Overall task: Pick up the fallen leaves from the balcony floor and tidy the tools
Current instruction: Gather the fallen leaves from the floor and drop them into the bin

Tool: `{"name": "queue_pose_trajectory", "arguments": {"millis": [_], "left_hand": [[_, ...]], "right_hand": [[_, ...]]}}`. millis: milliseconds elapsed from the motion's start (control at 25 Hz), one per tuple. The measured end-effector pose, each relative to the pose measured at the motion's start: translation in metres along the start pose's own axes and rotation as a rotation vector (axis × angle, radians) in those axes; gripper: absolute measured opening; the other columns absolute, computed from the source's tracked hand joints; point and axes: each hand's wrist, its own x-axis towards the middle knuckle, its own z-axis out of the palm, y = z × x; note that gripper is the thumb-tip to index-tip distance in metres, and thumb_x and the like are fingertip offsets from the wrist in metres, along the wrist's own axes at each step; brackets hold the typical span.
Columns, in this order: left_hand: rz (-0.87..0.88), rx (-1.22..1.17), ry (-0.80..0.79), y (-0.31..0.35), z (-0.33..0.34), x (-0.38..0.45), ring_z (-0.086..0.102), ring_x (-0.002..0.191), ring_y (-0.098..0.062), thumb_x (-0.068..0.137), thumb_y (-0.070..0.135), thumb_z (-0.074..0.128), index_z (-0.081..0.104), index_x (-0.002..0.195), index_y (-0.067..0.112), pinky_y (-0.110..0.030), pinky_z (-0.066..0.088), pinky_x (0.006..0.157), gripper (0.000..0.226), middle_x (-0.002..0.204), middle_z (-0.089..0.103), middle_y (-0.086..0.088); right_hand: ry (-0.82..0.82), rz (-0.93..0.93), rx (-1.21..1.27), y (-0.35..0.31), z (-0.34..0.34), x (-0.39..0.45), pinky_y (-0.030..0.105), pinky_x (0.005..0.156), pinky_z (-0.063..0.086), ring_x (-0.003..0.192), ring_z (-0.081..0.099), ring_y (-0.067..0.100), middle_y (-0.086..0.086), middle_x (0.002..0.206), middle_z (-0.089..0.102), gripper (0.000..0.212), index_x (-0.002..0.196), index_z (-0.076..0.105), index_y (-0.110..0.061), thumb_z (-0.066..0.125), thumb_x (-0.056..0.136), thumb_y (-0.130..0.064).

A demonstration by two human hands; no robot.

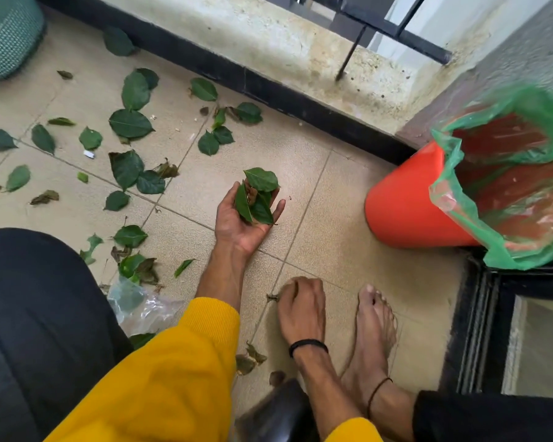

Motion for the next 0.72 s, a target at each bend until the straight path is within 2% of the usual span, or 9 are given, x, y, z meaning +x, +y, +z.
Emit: {"name": "queue_pose_trajectory", "arguments": {"millis": [80,160,240,360,480,520,600,640,720], "left_hand": [[0.008,0.004,0.01,0.002,-0.001,-0.001,0.066,0.117,-0.032,0.102,0.037,0.05,0.062,0.131,0.014,-0.054,0.052,0.097,0.039,0.126,0.068,-0.017],[0.014,-0.011,0.013,0.004,-0.002,-0.002,0.064,0.12,-0.033,0.102,0.037,0.05,0.063,0.128,0.013,-0.055,0.053,0.097,0.038,0.128,0.067,-0.017],[0.023,-0.017,0.01,0.006,-0.002,-0.001,0.062,0.123,-0.033,0.102,0.037,0.051,0.066,0.124,0.012,-0.055,0.052,0.098,0.037,0.13,0.067,-0.018],[0.021,-0.004,0.012,0.006,-0.006,0.0,0.062,0.124,-0.032,0.102,0.038,0.051,0.069,0.116,0.013,-0.053,0.049,0.102,0.035,0.13,0.067,-0.017],[0.012,0.015,0.026,0.002,-0.012,0.0,0.064,0.121,-0.032,0.102,0.038,0.051,0.071,0.113,0.014,-0.053,0.048,0.103,0.033,0.128,0.068,-0.016],[0.011,0.026,0.039,0.002,-0.013,-0.001,0.065,0.119,-0.032,0.102,0.038,0.051,0.07,0.115,0.015,-0.053,0.048,0.104,0.033,0.128,0.068,-0.016],[0.006,0.042,0.053,0.001,-0.012,-0.002,0.066,0.117,-0.032,0.102,0.038,0.051,0.068,0.119,0.016,-0.052,0.049,0.103,0.033,0.13,0.067,-0.016],[0.003,0.049,0.055,-0.001,-0.009,-0.002,0.067,0.116,-0.032,0.102,0.038,0.051,0.067,0.12,0.017,-0.052,0.05,0.102,0.033,0.131,0.067,-0.016],[0.003,0.082,0.04,-0.006,0.002,0.0,0.068,0.113,-0.032,0.101,0.037,0.051,0.066,0.123,0.017,-0.052,0.049,0.103,0.033,0.132,0.066,-0.014]], "right_hand": [[-0.037,-0.068,-0.026,-0.007,0.01,-0.016,0.032,0.089,0.05,0.106,0.048,0.018,0.0,0.113,0.044,0.038,0.114,0.061,-0.018,0.055,0.093,-0.049],[-0.058,-0.156,-0.044,-0.007,0.02,-0.025,0.026,0.09,0.049,0.104,0.046,0.014,-0.003,0.115,0.039,0.033,0.114,0.059,-0.02,0.067,0.09,-0.041],[-0.069,-0.2,0.0,-0.006,0.026,-0.025,0.023,0.088,0.052,0.097,0.051,0.009,-0.005,0.112,0.04,0.021,0.109,0.063,-0.018,0.069,0.091,-0.025],[-0.025,-0.095,0.134,-0.014,0.021,-0.01,0.015,0.077,0.053,0.082,0.057,0.003,-0.006,0.104,0.05,0.008,0.094,0.067,-0.018,0.073,0.089,-0.015],[0.107,0.108,0.293,-0.018,0.0,0.019,0.007,0.062,0.047,0.065,0.06,-0.001,-0.005,0.088,0.064,0.01,0.078,0.07,-0.018,0.077,0.083,-0.012],[0.147,0.18,0.359,-0.018,-0.009,0.029,0.01,0.06,0.049,0.063,0.062,-0.003,-0.006,0.08,0.068,0.01,0.076,0.071,-0.019,0.077,0.081,-0.013],[0.198,0.278,0.513,-0.024,-0.031,0.047,0.03,0.067,0.06,0.064,0.066,-0.001,-0.007,0.073,0.072,0.007,0.077,0.072,-0.018,0.077,0.08,-0.013],[0.2,0.292,0.593,-0.03,-0.043,0.054,0.037,0.072,0.062,0.068,0.07,0.005,-0.005,0.074,0.074,0.006,0.078,0.072,-0.017,0.077,0.08,-0.013],[0.151,0.234,0.736,-0.053,-0.068,0.065,0.04,0.073,0.063,0.07,0.074,0.019,-0.002,0.074,0.075,0.005,0.081,0.072,-0.011,0.077,0.081,-0.01]]}}
